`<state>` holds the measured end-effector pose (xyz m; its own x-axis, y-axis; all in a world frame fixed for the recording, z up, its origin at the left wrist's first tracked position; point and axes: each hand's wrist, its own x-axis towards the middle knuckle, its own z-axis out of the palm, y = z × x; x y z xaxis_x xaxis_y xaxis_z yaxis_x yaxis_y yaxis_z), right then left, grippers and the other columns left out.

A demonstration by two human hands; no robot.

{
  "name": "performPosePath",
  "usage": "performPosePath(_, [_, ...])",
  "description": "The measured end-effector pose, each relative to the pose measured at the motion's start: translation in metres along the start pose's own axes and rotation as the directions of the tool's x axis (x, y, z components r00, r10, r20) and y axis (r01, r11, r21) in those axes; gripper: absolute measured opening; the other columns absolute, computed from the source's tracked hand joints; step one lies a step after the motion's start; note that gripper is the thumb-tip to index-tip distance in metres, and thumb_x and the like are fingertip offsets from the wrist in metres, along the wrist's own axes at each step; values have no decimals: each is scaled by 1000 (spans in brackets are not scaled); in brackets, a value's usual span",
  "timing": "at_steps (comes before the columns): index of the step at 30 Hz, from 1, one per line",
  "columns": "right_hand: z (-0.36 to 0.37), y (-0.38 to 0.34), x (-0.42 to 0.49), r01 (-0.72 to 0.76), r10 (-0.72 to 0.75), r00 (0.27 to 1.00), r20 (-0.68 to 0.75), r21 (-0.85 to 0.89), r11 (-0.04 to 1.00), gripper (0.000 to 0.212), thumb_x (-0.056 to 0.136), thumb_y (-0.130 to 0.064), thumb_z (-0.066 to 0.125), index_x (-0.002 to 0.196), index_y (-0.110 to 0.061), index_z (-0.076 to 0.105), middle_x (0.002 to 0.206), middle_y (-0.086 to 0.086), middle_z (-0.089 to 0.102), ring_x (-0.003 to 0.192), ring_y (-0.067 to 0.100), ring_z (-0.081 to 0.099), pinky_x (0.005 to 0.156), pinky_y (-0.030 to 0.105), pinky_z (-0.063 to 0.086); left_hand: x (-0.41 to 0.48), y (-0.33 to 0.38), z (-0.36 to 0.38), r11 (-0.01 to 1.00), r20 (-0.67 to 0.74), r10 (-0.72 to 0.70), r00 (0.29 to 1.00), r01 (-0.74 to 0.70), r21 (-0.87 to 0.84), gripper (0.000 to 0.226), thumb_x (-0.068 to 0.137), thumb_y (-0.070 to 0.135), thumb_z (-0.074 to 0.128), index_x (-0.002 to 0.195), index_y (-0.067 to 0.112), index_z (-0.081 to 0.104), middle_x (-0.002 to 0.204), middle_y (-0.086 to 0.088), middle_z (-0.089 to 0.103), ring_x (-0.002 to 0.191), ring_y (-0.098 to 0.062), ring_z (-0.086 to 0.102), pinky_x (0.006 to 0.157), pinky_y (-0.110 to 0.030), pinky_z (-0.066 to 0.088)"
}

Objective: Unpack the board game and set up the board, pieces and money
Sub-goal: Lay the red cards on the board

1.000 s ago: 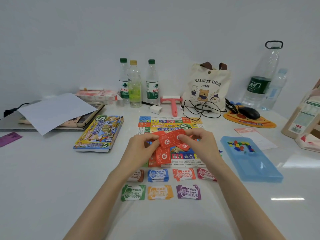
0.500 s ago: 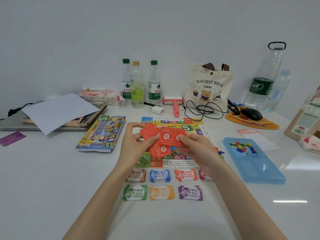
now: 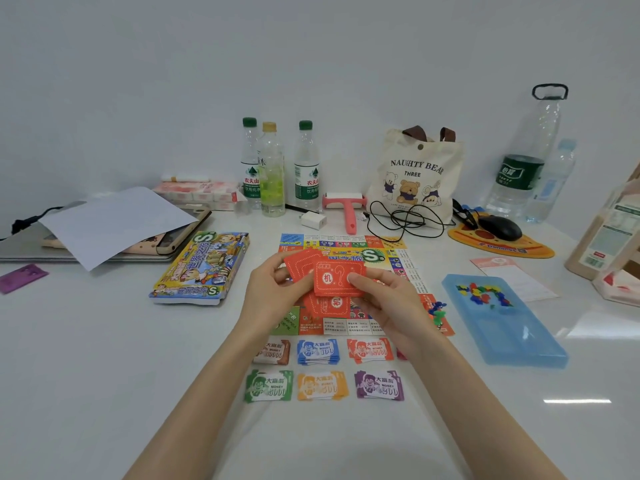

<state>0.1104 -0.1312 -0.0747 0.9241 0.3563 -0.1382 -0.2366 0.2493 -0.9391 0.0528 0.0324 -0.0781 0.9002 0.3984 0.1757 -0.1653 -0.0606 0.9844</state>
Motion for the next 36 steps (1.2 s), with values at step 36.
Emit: performPosePath(36, [-15,-7,4,16,-16,1000,-18,-34,999,18,83,-9,71,99,-3,71,98,9,75,88,15,72,77,24,58,4,-4,-11,827,91,165,982,-188,530,16,87,19,68,78,32,68,81,16,66,70,0,60,60,-8,45])
